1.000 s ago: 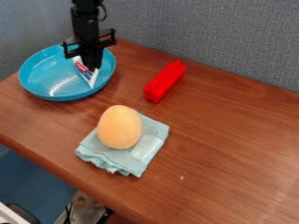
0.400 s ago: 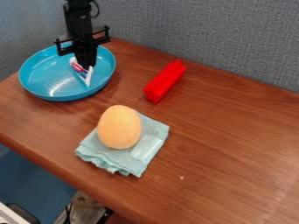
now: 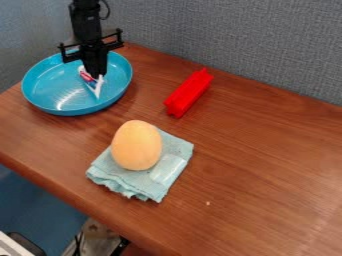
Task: Put the toothpaste on the blue plate
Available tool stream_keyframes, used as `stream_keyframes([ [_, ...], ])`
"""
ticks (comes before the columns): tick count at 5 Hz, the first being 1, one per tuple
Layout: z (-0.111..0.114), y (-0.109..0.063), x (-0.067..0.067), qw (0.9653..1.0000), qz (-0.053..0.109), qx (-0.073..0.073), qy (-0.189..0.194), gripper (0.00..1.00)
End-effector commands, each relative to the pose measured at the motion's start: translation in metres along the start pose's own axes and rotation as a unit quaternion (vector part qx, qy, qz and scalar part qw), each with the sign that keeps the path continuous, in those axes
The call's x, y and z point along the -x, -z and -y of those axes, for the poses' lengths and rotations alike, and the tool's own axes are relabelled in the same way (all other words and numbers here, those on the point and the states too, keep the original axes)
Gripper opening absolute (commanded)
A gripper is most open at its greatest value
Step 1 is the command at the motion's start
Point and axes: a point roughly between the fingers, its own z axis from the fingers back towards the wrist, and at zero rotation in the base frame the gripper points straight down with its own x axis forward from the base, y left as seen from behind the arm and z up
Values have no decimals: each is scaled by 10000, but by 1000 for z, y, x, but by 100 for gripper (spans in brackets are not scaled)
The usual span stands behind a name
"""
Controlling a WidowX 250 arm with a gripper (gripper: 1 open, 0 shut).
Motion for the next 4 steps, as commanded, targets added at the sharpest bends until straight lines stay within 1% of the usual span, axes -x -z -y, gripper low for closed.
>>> stream_keyframes([
  [1, -6, -48, -13, 9978, 512, 412, -59, 0],
  [4, -12, -46, -16, 9977, 525, 420, -11, 0],
])
